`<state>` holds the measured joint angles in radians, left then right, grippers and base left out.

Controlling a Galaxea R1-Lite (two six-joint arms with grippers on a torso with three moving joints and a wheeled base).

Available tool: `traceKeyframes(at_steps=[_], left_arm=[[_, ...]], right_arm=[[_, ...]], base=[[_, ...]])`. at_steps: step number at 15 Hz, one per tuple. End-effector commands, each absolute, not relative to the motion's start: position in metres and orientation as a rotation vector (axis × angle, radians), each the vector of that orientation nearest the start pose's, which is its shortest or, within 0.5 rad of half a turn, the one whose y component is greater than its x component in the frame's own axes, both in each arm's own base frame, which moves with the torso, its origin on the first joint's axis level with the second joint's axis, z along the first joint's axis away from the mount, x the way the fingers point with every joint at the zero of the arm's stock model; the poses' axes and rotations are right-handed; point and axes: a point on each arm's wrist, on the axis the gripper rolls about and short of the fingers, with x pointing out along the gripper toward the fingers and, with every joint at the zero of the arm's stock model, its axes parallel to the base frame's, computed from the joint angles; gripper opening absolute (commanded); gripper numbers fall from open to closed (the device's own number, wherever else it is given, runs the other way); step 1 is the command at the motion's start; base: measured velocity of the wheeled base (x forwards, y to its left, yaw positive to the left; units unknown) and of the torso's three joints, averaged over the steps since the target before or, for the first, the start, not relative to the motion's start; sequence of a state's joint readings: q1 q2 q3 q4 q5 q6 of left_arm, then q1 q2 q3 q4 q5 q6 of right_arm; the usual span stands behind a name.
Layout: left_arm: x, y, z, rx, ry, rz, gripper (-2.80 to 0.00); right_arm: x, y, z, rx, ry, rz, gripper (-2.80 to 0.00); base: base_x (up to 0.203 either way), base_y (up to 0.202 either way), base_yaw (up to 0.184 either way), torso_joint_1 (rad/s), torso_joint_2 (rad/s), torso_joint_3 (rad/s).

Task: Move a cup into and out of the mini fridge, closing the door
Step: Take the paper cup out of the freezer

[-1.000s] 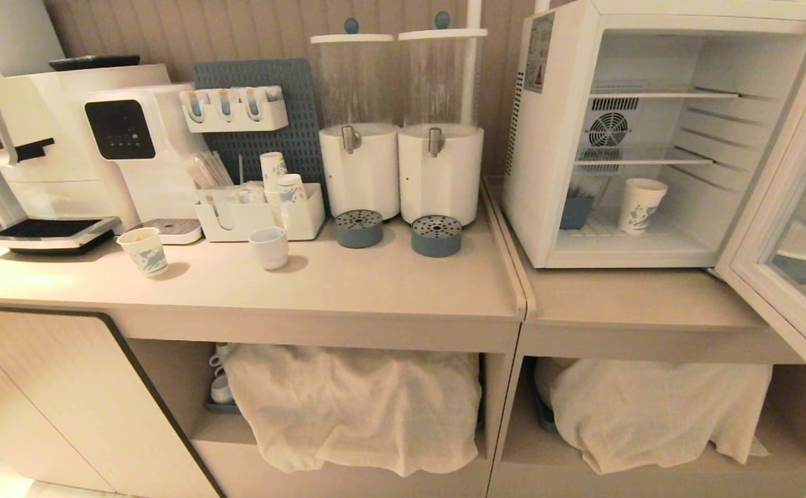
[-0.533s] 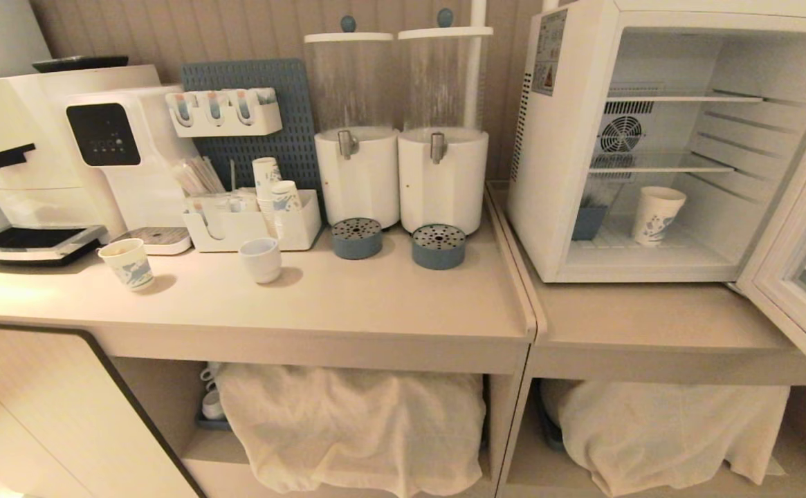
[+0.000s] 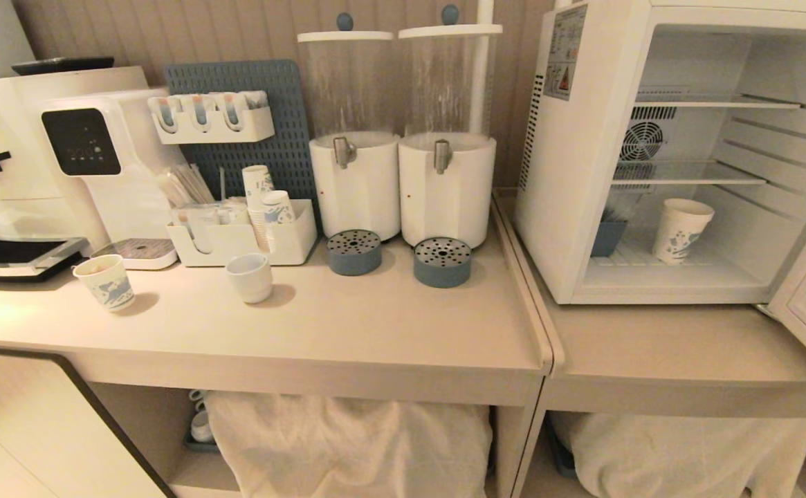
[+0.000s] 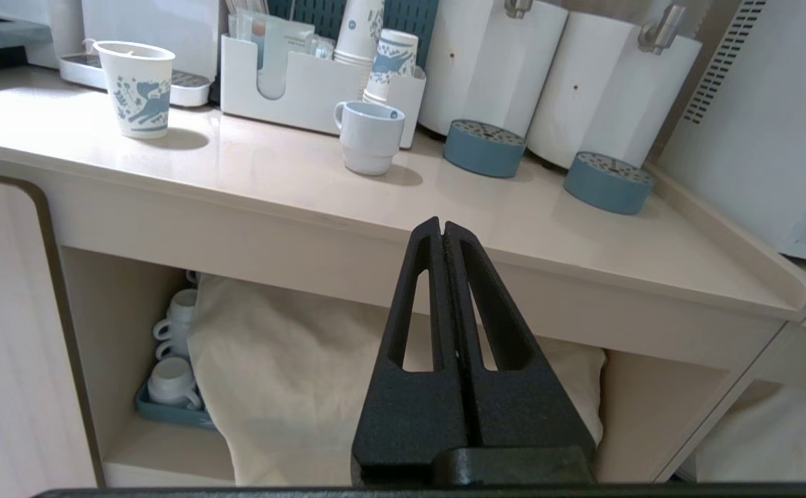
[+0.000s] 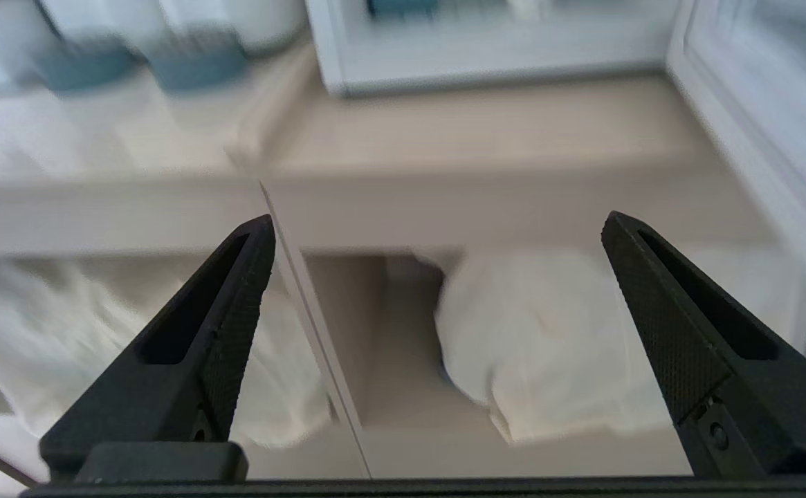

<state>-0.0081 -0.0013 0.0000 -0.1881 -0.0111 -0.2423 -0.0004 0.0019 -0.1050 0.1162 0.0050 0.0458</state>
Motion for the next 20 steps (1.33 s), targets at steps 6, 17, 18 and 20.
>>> traceKeyframes(at_steps=[6,17,18,20], left_arm=[[-0.021,0.000,0.083,-0.250,-0.146,-0.035,-2.80],[-0.021,0.000,0.083,-0.259,-0.144,-0.036,-2.80],[-0.021,0.000,0.083,-0.260,-0.144,-0.034,-2.80],[-0.021,0.000,0.083,-0.262,-0.143,-0.034,-2.80]], right_arm=[[-0.014,0.001,0.226,0.073,-0.026,0.027,0.00],[0.262,-0.033,0.136,0.098,0.199,-0.138,0.00],[0.279,-0.038,0.124,0.095,0.192,-0.154,0.00],[0.315,-0.046,0.119,0.080,0.124,-0.179,0.00]], base=[[0.000,0.000,0.000,0.000,0.00,0.000],[0.000,0.000,0.000,0.000,0.00,0.000],[0.000,0.000,0.000,0.000,0.00,0.000],[0.000,0.000,0.000,0.000,0.00,0.000]])
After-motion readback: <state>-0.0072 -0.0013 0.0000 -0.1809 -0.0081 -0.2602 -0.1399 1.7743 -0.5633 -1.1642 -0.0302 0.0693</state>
